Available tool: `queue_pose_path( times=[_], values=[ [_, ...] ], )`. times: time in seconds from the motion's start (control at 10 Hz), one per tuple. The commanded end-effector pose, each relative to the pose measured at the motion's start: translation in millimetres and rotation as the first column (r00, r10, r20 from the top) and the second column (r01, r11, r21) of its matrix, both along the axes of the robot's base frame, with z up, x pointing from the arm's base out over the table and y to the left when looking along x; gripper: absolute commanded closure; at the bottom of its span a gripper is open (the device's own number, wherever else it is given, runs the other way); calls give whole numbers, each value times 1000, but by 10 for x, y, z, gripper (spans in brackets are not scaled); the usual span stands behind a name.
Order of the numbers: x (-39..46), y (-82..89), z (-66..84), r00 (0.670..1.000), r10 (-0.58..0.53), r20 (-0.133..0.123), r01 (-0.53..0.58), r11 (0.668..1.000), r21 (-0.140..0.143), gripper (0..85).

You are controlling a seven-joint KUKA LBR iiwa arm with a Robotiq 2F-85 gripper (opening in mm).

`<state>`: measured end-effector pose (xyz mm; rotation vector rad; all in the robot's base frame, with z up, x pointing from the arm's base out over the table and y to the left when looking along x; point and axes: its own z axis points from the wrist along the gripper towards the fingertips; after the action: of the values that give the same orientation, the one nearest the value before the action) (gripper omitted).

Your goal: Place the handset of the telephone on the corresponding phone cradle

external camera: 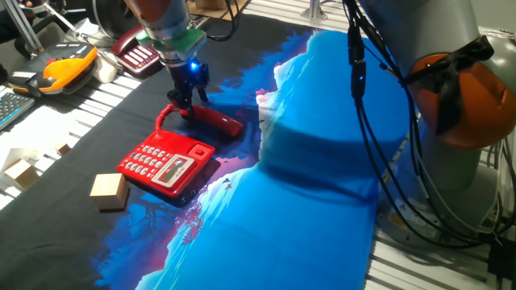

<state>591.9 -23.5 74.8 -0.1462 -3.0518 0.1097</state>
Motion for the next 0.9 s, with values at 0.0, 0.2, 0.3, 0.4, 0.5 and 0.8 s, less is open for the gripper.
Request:
queue_pose_path(
  times=[0.0, 0.2, 0.3, 0.4, 0.5, 0.8],
  values=[
    [-7, -12, -10, 1000, -1, 8, 1, 1000, 5, 170],
    [-55, -40, -88, 1000, 2, 31, -2, 1000, 9, 170],
    [-74, -52, -130, 999, 5, 38, -5, 1000, 9, 170],
    [-86, -67, -158, 999, 11, 41, -11, 1000, 14, 170],
    [-93, -86, -176, 999, 15, 40, -15, 1000, 20, 170],
    [-133, -75, -228, 999, 14, 44, -15, 999, 34, 170]
  ],
)
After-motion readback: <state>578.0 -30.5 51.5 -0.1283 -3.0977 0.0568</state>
